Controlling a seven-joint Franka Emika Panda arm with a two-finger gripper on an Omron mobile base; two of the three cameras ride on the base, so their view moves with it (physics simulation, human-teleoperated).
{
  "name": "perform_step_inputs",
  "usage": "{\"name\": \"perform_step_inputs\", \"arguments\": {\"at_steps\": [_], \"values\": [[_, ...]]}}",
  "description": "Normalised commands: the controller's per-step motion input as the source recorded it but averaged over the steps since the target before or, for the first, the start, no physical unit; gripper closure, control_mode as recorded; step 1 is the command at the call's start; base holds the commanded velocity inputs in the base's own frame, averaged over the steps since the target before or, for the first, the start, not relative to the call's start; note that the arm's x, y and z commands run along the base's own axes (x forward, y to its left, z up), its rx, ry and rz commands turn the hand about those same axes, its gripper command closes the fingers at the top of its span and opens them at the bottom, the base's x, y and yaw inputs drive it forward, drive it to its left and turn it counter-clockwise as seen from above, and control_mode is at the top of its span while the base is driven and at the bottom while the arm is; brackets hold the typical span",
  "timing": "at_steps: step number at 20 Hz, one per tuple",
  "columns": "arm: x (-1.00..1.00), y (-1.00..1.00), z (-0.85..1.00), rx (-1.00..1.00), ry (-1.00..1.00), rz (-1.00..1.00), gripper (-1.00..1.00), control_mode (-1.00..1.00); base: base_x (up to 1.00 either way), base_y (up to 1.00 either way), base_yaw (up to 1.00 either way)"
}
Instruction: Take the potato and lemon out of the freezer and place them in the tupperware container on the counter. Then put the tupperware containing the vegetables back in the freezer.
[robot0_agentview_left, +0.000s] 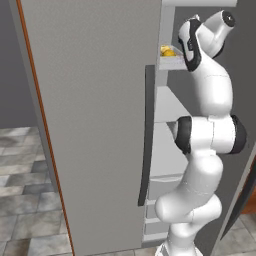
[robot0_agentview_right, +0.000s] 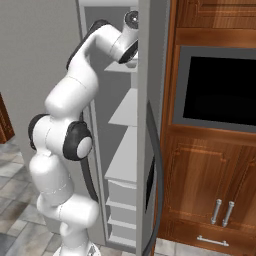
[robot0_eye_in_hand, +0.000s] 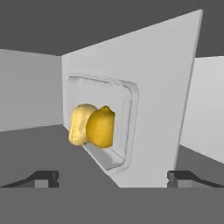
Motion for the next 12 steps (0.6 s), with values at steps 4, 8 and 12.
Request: {"name": "perform_step_inputs", "arguments": {"at_steps": [4,8,12], "values": [[-1.00,0.17,0.00,-0.02,-0.44,-0.04,-1.00,-1.00,0.00,0.00,0.00],[-1.00,0.25,0.01,-0.03,-0.35,-0.09,-1.00,-1.00,0.00,0.00,0.00],[-1.00,0.11,0.24,0.00,-0.27,-0.11,-1.00,-1.00,0.00,0.00,0.00]]}}
